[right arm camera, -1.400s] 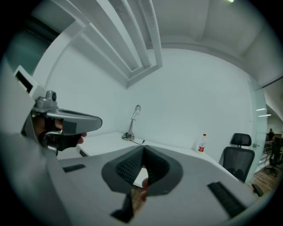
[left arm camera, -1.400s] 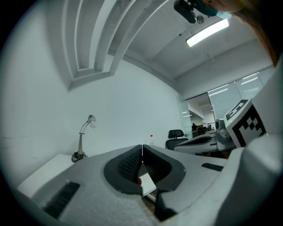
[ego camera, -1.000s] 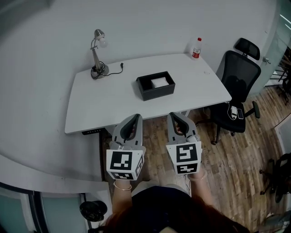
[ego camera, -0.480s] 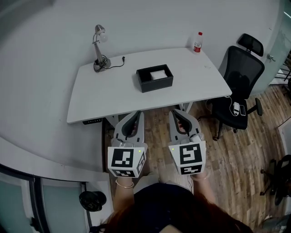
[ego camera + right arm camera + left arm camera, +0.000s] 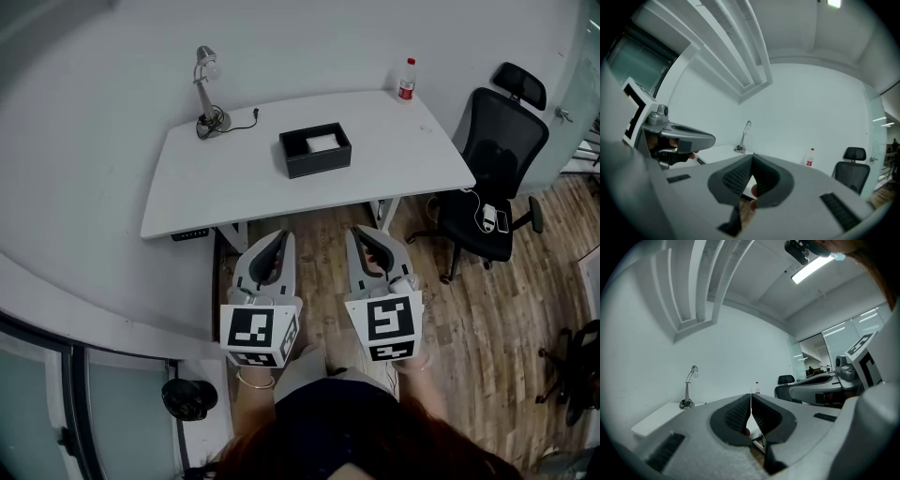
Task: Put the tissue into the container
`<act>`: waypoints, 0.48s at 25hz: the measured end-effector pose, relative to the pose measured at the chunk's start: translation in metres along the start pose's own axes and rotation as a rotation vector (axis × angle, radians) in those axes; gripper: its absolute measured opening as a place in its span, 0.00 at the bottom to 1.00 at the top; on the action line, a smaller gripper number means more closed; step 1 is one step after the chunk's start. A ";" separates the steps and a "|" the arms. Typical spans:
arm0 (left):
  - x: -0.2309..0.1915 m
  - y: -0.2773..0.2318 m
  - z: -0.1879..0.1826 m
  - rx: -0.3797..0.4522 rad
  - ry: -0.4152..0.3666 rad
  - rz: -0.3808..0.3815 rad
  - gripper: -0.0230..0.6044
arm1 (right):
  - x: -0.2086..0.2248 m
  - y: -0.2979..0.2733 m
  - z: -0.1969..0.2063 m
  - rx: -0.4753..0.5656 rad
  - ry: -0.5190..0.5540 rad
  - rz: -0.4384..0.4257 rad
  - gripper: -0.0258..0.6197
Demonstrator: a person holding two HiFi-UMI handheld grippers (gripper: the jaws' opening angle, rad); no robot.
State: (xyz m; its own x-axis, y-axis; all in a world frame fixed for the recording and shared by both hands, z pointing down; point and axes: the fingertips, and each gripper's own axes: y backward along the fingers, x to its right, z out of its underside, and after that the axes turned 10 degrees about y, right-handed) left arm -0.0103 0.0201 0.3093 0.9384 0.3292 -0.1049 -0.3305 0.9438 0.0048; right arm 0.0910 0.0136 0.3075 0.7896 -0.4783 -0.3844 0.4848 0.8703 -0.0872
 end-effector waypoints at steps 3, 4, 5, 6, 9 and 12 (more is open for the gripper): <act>0.007 0.005 0.000 -0.001 -0.001 -0.006 0.08 | -0.002 0.008 0.001 0.002 0.003 -0.015 0.07; 0.010 0.007 0.000 -0.002 -0.001 -0.009 0.08 | -0.002 0.010 0.001 0.002 0.005 -0.018 0.07; 0.012 0.008 0.001 -0.003 -0.001 -0.012 0.08 | -0.001 0.012 0.002 0.001 0.006 -0.020 0.07; 0.014 0.010 0.002 -0.004 -0.001 -0.014 0.08 | -0.001 0.014 0.003 0.000 0.007 -0.021 0.07; 0.018 0.014 0.005 -0.009 -0.003 -0.019 0.08 | -0.001 0.018 0.007 -0.003 0.003 -0.025 0.07; 0.019 0.017 0.007 -0.015 -0.004 -0.025 0.08 | -0.002 0.021 0.009 -0.004 -0.004 -0.031 0.07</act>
State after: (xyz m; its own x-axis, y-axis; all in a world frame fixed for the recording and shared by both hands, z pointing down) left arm 0.0031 0.0426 0.3141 0.9468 0.3056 -0.1012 -0.3083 0.9512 -0.0123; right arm 0.1025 0.0317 0.3149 0.7755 -0.5057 -0.3780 0.5076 0.8554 -0.1028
